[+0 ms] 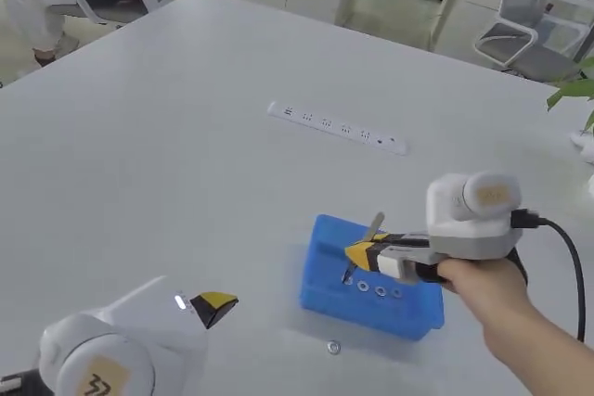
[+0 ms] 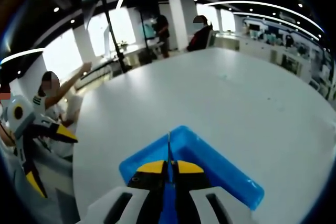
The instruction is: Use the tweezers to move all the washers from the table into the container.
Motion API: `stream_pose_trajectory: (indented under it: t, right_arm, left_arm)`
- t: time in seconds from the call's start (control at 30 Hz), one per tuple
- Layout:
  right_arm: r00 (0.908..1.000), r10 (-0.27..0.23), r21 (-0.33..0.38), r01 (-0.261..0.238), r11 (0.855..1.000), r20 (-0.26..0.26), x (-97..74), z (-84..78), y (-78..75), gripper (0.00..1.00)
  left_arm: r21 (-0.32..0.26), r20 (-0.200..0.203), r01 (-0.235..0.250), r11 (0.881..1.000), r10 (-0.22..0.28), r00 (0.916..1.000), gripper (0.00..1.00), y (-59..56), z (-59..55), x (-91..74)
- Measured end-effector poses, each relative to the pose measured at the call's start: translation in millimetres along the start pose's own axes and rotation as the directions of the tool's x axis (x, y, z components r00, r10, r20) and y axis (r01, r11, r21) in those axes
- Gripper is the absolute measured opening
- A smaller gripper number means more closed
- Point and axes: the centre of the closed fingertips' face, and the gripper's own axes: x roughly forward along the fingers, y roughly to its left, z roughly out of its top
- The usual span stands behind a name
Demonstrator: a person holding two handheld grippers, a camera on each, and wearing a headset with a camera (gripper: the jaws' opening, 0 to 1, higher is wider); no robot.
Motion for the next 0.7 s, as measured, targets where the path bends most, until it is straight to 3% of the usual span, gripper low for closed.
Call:
stream_pose_trajectory:
  t: [0.1, 0.7]
  right_arm:
    - [1.0, -0.001, 0.005, 0.001, 1.0, -0.001, 3.1, -0.2, -5.5, 0.03]
    - [0.9997, -0.005, -0.032, 0.005, 0.999, -0.023, 8.9, -7.2, -5.4, 0.04]
  left_arm:
    - [0.002, -0.002, 0.001, 1.0, -0.001, 1.0, 0.79, 0.1, -0.2, 0.1]
    - [0.016, -0.019, 0.0, 1.0, 0.0, 0.9998, 0.77, 0.3, -3.1, -0.6]
